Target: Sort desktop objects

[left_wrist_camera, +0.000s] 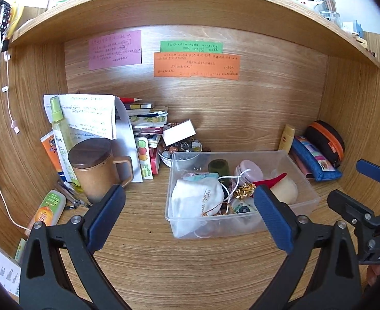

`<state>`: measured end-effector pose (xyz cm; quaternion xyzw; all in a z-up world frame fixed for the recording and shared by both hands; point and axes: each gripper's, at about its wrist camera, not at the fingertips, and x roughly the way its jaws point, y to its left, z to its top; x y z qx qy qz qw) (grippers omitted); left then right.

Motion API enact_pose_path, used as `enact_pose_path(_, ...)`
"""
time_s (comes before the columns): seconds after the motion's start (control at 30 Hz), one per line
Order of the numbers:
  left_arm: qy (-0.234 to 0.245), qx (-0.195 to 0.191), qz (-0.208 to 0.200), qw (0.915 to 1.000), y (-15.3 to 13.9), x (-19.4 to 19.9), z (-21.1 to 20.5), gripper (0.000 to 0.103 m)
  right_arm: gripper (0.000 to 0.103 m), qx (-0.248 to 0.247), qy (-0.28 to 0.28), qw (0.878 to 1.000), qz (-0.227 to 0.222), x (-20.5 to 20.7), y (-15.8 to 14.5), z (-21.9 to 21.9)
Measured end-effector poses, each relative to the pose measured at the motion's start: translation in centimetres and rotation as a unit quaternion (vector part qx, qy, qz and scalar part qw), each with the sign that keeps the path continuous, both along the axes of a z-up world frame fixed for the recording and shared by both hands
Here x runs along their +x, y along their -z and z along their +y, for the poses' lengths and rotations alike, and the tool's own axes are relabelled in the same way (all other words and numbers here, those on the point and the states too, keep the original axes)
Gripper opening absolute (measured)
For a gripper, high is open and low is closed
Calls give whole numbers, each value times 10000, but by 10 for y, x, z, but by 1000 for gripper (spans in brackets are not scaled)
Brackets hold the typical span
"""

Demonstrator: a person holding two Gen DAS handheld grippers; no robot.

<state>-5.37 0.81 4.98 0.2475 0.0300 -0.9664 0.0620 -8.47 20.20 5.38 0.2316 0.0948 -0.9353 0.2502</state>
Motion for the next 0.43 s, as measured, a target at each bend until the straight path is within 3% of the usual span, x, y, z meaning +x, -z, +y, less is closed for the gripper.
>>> enact_pose_path(0.43,408,122,68,9991,1,3,11,101,103,-56,26,9995,-299,-17,7,2)
